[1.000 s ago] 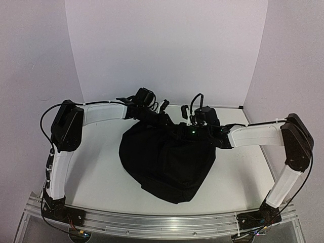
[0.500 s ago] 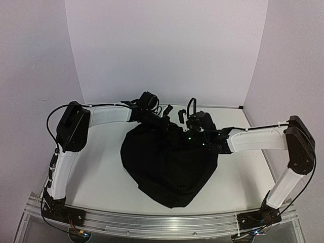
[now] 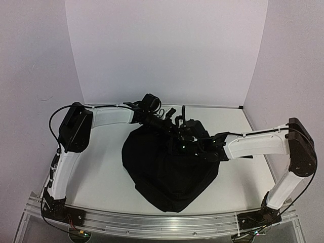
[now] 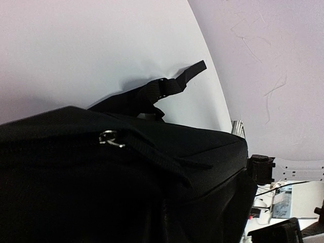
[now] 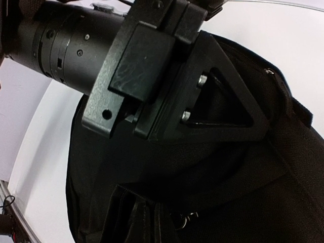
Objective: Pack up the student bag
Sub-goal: Zip the student bag at the center of the board.
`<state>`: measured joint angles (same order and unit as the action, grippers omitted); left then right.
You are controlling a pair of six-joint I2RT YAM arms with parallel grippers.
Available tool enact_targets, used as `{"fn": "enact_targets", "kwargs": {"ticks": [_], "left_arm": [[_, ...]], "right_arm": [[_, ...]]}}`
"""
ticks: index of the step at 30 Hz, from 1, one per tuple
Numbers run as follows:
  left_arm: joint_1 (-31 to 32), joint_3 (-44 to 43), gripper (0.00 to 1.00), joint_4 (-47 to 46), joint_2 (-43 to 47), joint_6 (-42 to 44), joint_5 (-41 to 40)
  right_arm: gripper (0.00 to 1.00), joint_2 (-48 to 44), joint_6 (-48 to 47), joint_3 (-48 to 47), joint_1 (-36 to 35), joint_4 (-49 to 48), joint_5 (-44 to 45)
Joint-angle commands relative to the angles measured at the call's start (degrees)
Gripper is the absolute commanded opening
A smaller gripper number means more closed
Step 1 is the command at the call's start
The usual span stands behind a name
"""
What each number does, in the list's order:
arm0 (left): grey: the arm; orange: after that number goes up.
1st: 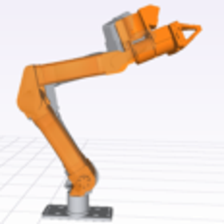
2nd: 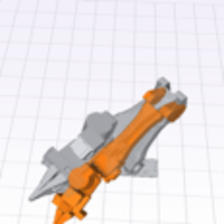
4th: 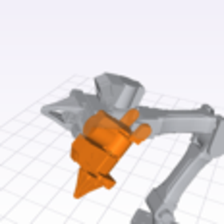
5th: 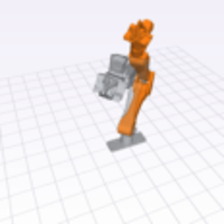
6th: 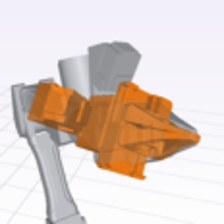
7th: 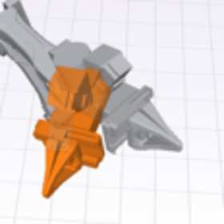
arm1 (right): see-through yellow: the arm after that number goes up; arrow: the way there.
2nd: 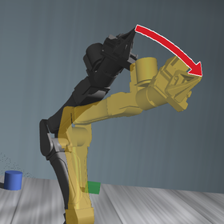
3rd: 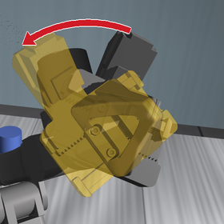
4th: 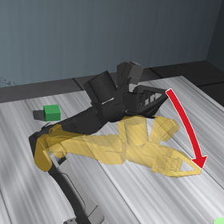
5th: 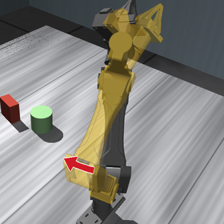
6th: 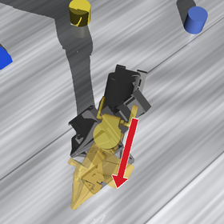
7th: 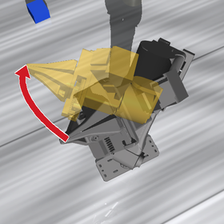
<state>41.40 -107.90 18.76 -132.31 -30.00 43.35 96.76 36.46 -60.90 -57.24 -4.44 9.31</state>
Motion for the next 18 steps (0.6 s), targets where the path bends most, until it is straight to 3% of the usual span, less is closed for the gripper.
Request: {"fn": "enact_targets", "kwargs": {"ticks": [1, 3, 5, 12, 18], "left_arm": [[-2.5, 0.3, 0.39, -6.7, 2.9, 3.2, -5.4], [-2.3, 2.8, 0.53, -7.1, 5.9, 5.8, -3.4], [-2.2, 4.5, 0.61, -6.3, 8.4, 8.1, -1.6], [-0.8, 3.8, 0.61, 8.1, 10.4, 16.2, 2.2], [1.4, 8.7, 0.63, 7.8, 14.9, 15.7, 2.8]], "right_arm": [[0.00, -5.1, 4.8, -2.0, -6.1, 2.2, 1.3], [0.00, -6.5, 4.6, -0.9, -6.0, 2.2, 2.7], [0.00, -7.1, 3.9, -0.5, -5.8, 2.2, 2.6], [0.00, -8.4, 3.7, 1.8, -5.7, 0.8, 2.6], [0.00, -10.1, 4.6, 3.9, -5.2, 0.1, 3.8]]}}
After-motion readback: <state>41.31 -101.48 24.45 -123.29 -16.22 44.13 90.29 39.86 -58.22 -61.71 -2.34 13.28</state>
